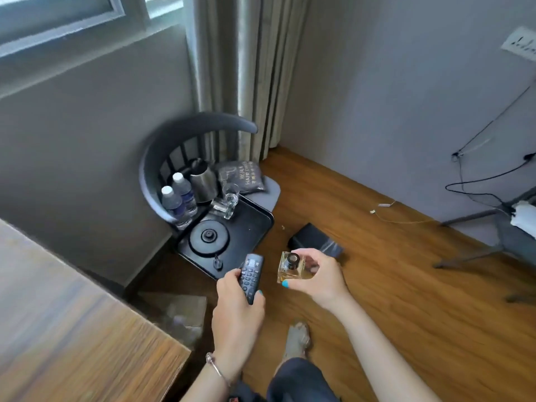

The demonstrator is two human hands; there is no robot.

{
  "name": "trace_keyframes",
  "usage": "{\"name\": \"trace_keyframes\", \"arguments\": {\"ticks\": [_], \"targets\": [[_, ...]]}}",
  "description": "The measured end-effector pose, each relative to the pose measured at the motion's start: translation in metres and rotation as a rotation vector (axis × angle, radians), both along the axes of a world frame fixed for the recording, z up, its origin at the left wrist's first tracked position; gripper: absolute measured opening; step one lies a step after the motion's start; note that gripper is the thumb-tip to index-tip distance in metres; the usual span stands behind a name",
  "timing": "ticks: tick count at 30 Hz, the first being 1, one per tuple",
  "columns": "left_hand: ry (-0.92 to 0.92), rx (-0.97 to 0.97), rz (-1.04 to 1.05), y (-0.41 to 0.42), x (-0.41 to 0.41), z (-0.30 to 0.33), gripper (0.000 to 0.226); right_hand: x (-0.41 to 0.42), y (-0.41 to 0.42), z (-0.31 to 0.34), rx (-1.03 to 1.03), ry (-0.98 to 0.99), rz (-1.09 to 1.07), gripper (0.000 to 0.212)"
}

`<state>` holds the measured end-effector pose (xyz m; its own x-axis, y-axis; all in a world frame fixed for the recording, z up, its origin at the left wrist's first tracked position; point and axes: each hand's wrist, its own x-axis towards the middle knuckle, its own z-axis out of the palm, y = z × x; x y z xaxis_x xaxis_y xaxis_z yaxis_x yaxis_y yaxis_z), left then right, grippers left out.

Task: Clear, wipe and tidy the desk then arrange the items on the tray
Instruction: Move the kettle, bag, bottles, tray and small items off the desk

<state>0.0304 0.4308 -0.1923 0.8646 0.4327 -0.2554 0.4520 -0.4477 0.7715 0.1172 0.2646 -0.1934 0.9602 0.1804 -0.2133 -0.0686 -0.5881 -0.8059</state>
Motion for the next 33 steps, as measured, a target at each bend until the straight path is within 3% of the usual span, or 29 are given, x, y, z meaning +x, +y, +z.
{"name": "trace_keyframes", "arguments": {"ticks": [11, 15, 19, 25, 33], "targets": [[0.009, -0.142, 0.542, -0.013, 0.184, -0.084, 0.046, 0.226, 0.016, -0.063, -0.133, 0.13, 0.544, 0.055], [0.066, -0.178, 0.708, -0.011, 0.223, -0.131, 0.045, 0.281, 0.038, -0.113, -0.154, 0.155, 0.644, 0.054], [0.133, -0.116, 0.719, 0.001, 0.253, -0.201, 0.046, 0.316, 0.061, -0.185, -0.105, 0.146, 0.562, 0.054], [0.177, 0.008, 0.561, 0.012, 0.266, -0.29, 0.051, 0.334, 0.082, -0.285, -0.151, 0.123, 0.52, 0.056], [0.231, 0.117, 0.48, 0.025, 0.28, -0.34, 0.054, 0.34, 0.105, -0.347, -0.201, -0.014, 0.471, 0.056]]}}
